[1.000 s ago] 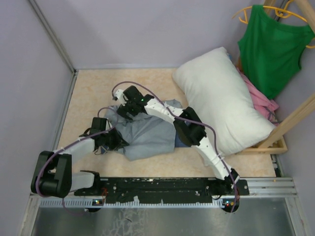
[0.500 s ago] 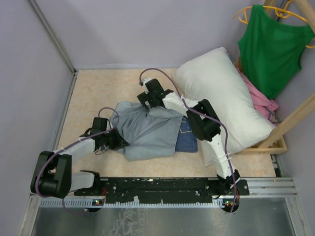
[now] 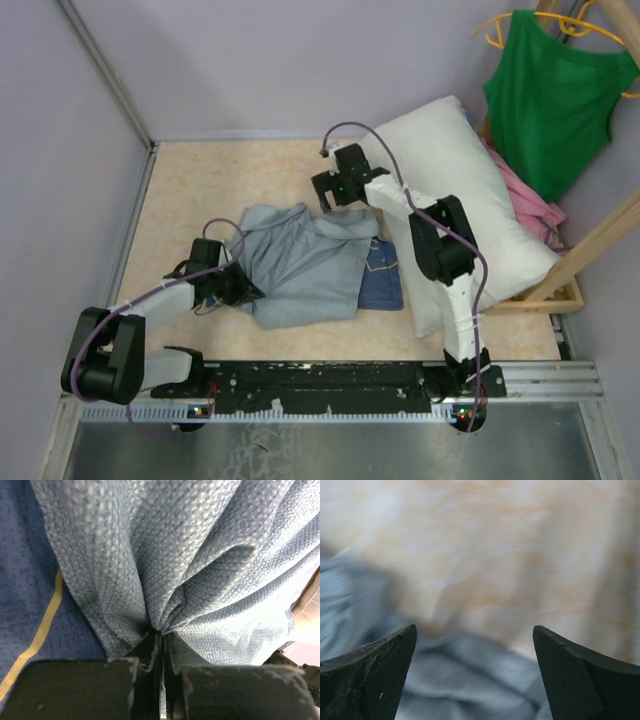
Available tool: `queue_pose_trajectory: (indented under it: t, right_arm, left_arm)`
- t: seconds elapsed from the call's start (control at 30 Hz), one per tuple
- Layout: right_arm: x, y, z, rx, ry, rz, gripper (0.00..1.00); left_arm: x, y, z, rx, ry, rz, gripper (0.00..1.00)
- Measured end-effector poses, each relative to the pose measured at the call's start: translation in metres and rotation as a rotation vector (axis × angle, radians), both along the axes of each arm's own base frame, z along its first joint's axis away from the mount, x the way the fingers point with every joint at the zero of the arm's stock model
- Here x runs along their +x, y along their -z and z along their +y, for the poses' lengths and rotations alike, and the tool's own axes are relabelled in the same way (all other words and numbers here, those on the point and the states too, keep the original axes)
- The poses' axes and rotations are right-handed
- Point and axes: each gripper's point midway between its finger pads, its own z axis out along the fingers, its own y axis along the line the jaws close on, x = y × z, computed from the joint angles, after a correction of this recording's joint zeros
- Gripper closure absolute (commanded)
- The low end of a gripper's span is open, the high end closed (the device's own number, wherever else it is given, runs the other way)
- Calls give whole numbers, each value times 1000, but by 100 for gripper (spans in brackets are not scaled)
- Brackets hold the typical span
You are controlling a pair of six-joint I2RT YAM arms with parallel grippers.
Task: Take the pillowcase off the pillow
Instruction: Adjust the pillowcase at the center of the board.
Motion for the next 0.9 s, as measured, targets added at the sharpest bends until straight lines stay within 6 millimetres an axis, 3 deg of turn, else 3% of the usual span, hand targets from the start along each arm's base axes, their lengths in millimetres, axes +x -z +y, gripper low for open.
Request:
queue_pose_trajectory:
  t: [0.1,0.27,0.37,0.5,0.73,0.9]
  right_arm:
    - [-46,-25,39,37,-186,-12,2]
    - [-121,-83,152,178,-584,-138,15]
    - [-154,-84,189,245,-747,-134,18]
    - [-151,-64,205,281,-826,-118,17]
    - [-122,-13,217,260,-853,-99,22]
    - [-109,10,228,248,-863,-106,33]
  left_arm:
    - [0,0,0,4,3,-1,100]
    - [1,0,0,8,11,1,100]
    - [1,0,0,8,11,3,100]
    - [1,-1,0,10,10,-1,100]
    - [-6,-1,0,8,14,-8,100]
    - [-10,-1,1,4,12,-13,100]
